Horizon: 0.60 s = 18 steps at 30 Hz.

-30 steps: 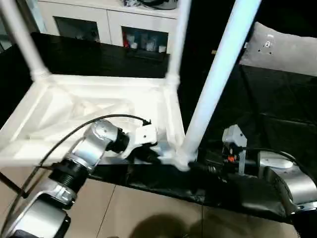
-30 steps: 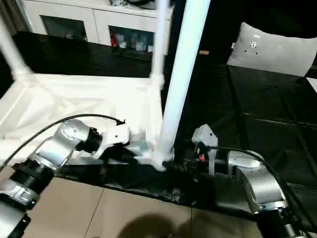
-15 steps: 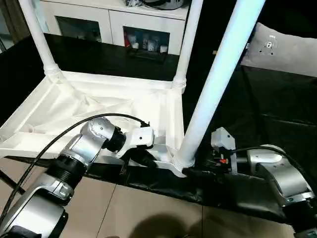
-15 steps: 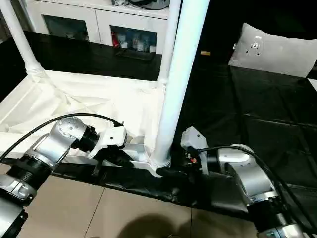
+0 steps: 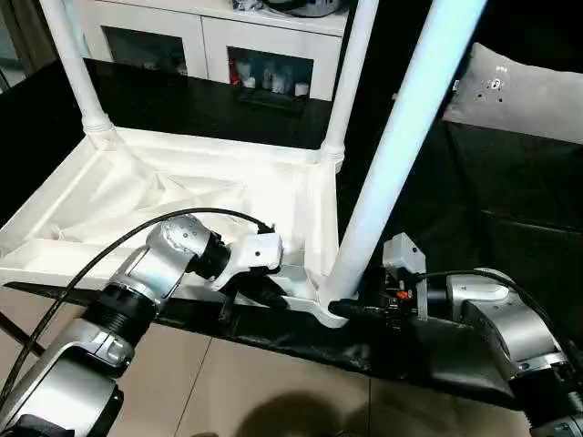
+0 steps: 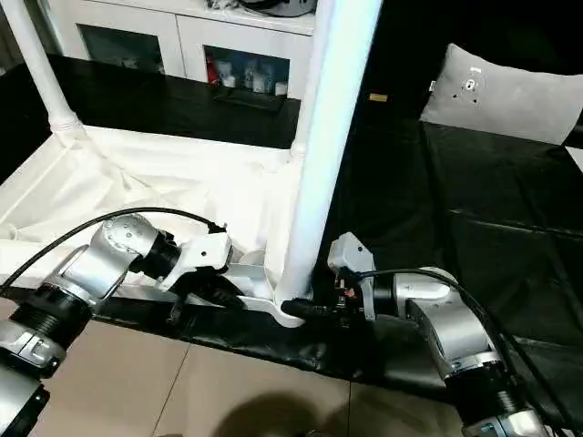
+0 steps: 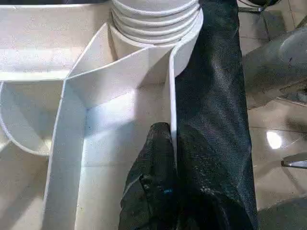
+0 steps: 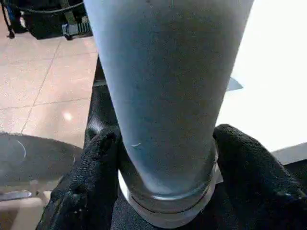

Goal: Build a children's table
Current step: Rotate leg to tighten

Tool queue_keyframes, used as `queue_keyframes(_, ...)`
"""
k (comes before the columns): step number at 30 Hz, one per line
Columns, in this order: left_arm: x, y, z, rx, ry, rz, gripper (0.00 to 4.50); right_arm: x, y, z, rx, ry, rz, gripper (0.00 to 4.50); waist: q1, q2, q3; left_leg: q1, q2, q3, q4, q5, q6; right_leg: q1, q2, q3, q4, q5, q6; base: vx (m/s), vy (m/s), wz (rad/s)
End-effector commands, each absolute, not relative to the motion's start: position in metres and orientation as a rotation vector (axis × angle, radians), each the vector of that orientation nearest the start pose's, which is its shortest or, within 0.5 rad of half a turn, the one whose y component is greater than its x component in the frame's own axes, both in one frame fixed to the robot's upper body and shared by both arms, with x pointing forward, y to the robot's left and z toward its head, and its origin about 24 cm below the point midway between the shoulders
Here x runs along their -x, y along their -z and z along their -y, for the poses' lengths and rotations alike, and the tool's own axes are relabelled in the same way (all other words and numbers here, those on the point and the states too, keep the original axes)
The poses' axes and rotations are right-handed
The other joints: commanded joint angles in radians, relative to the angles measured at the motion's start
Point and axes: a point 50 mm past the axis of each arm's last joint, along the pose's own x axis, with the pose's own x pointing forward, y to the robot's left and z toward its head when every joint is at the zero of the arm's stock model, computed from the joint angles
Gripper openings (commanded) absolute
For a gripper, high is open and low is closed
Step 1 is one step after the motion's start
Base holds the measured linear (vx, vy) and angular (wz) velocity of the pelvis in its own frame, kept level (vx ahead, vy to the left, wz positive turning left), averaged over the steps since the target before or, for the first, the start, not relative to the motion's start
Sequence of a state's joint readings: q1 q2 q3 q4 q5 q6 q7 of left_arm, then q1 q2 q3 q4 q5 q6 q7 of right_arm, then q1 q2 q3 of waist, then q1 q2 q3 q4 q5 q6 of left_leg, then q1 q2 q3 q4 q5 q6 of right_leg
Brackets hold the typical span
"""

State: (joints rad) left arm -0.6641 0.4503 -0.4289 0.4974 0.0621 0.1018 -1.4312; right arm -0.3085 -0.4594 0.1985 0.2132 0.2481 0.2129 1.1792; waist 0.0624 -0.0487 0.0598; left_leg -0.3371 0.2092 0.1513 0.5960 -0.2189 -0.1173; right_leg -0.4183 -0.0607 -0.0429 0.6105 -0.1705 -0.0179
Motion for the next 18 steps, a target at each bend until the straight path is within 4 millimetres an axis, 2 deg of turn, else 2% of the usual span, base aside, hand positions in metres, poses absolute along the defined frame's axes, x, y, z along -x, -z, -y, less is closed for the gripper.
queue_keyframes(1, -0.308, -0.08, -0.117, -0.597, 1.643, -0.473, 0.0, -0.269, -0.06, 0.151, 0.082, -1.303, -0.289, 2.7, -0.004, 0.001, -0.06, -0.012, 0.01, 0.017, -0.068, -0.087, 0.071, 0.068, -0.057, 0.038, -0.063, -0.171, -0.226, 0.0, 0.0, 0.0)
queue_keyframes(5, -0.311, -0.081, -0.111, -0.523, 1.547, -0.458, 0.0, -0.265, -0.06, 0.145, -0.002, -1.257, -0.279, 2.68, -0.004, 0.0, -0.058, -0.012, 0.011, 0.017, -0.07, -0.102, 0.064, 0.068, -0.056, 0.039, -0.066, -0.193, -0.222, 0.0, 0.0, 0.0)
queue_keyframes(8, -0.313, -0.08, -0.107, -0.475, 1.48, -0.464, 0.0, -0.265, -0.057, 0.138, -0.021, -1.197, -0.275, 2.64, -0.004, 0.004, -0.056, -0.011, 0.01, 0.017, -0.072, -0.112, 0.052, 0.064, -0.056, 0.038, -0.071, -0.228, -0.212, 0.0, 0.0, 0.0)
queue_keyframes(9, -0.314, -0.08, -0.103, -0.448, 1.44, -0.463, 0.0, -0.267, -0.054, 0.134, -0.024, -1.137, -0.275, 2.63, -0.007, 0.006, -0.055, -0.013, 0.009, 0.015, -0.074, -0.125, 0.043, 0.066, -0.056, 0.037, -0.073, -0.261, -0.201, 0.0, 0.0, 0.0)
queue_keyframes(10, -0.315, -0.08, -0.094, -0.404, 1.381, -0.46, 0.0, -0.27, -0.048, 0.125, -0.019, -1.035, -0.284, 2.63, -0.01, 0.002, -0.055, -0.013, 0.008, 0.016, -0.073, -0.127, 0.03, 0.064, -0.056, 0.038, -0.075, -0.28, -0.19, 0.0, 0.0, 0.0)
queue_keyframes(11, -0.316, -0.08, -0.092, -0.397, 1.366, -0.46, 0.0, -0.271, -0.048, 0.123, -0.026, -1.01, -0.285, 2.63, -0.016, 0.001, -0.054, -0.019, 0.004, 0.012, -0.076, -0.124, 0.02, 0.07, -0.057, 0.034, -0.077, -0.308, -0.173, 0.0, 0.0, 0.0)
queue_keyframes(12, -0.316, -0.08, -0.087, -0.384, 1.338, -0.458, 0.0, -0.273, -0.047, 0.119, -0.041, -0.962, -0.289, 2.63, -0.02, 0.001, -0.055, -0.018, 0.005, 0.013, -0.075, -0.12, 0.017, 0.069, -0.055, 0.036, -0.077, -0.308, -0.169, 0.0, 0.0, 0.0)
queue_keyframes(15, -0.318, -0.081, -0.068, -0.345, 1.255, -0.451, 0.0, -0.284, -0.046, 0.107, -0.118, -0.771, -0.306, 2.63, -0.036, 0.003, -0.057, -0.019, 0.002, 0.013, -0.072, -0.101, 0.02, 0.066, -0.052, 0.037, -0.077, -0.274, -0.176, 0.0, 0.0, 0.0)
queue_keyframes(16, -0.319, -0.083, -0.056, -0.32, 1.204, -0.435, 0.0, -0.292, -0.046, 0.102, -0.135, -0.653, -0.32, 2.62, -0.039, 0.004, -0.057, -0.019, 0.0, 0.013, -0.072, -0.098, 0.02, 0.067, -0.051, 0.037, -0.078, -0.267, -0.177, 0.0, 0.0, 0.0)
queue_keyframes(18, -0.319, -0.084, -0.052, -0.312, 1.188, -0.432, 0.0, -0.294, -0.046, 0.101, -0.136, -0.623, -0.323, 2.62, -0.042, 0.006, -0.058, -0.017, -0.001, 0.012, -0.072, -0.1, 0.019, 0.066, -0.05, 0.036, -0.08, -0.269, -0.177, 0.0, 0.0, 0.0)
